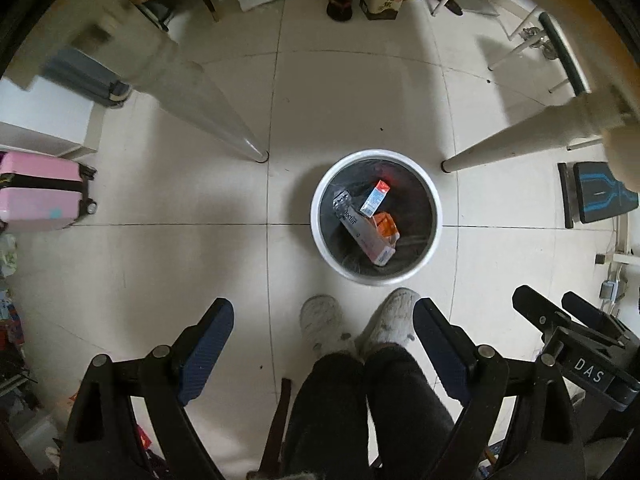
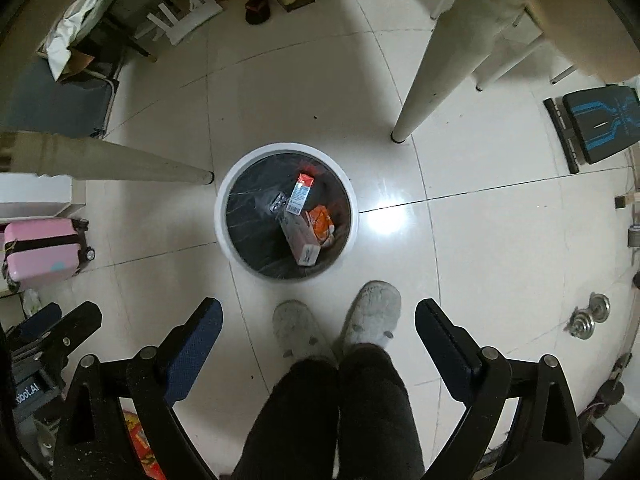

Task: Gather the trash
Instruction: 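Move both tools back over the table toward the medicine boxes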

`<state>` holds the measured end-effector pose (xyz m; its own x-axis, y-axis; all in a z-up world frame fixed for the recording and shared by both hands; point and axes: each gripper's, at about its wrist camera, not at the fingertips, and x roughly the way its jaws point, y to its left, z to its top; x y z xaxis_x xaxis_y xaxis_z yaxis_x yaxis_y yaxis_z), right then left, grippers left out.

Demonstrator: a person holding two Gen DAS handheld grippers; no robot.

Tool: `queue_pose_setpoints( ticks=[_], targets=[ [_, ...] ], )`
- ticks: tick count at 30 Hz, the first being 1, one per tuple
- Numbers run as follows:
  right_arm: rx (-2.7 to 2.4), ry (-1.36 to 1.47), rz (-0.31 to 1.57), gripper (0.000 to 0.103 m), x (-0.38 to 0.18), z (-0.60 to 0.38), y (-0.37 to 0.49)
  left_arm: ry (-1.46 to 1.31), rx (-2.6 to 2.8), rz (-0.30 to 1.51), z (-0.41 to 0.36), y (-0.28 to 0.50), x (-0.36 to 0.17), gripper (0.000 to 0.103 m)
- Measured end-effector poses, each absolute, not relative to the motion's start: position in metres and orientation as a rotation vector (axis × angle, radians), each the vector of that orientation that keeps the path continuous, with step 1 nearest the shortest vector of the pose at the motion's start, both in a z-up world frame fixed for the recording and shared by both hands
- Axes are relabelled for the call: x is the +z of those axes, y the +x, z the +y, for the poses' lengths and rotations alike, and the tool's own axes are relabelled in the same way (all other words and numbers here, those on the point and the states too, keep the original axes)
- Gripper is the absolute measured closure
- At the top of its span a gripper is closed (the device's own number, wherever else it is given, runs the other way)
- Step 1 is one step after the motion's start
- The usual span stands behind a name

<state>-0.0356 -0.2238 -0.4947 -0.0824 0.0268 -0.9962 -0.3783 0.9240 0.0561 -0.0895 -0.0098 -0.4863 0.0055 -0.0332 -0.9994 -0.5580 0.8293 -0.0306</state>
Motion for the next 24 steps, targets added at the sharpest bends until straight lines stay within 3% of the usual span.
queue_pose_setpoints(
  ticks=[13,19,24],
  targets=[
    [0.425,-0.193,1.53,0.005,-0.307,-0.218,-0.054,-0.434,0.471,1.382,-0.019,-0.1,-0.336,0.012],
    [0.456,-0.127,1.478,0.005,-0.249,-0.208,-0.01,-0.418,0.522,1.324,-0.003,-0.074,-0.306,0.012],
    [0.48,-0.235,1.437,0.005,-0.229,-0.192,0.066,-0.385,0.587,1.307,0.009,-0.025,-0.298,0.011]
  ],
)
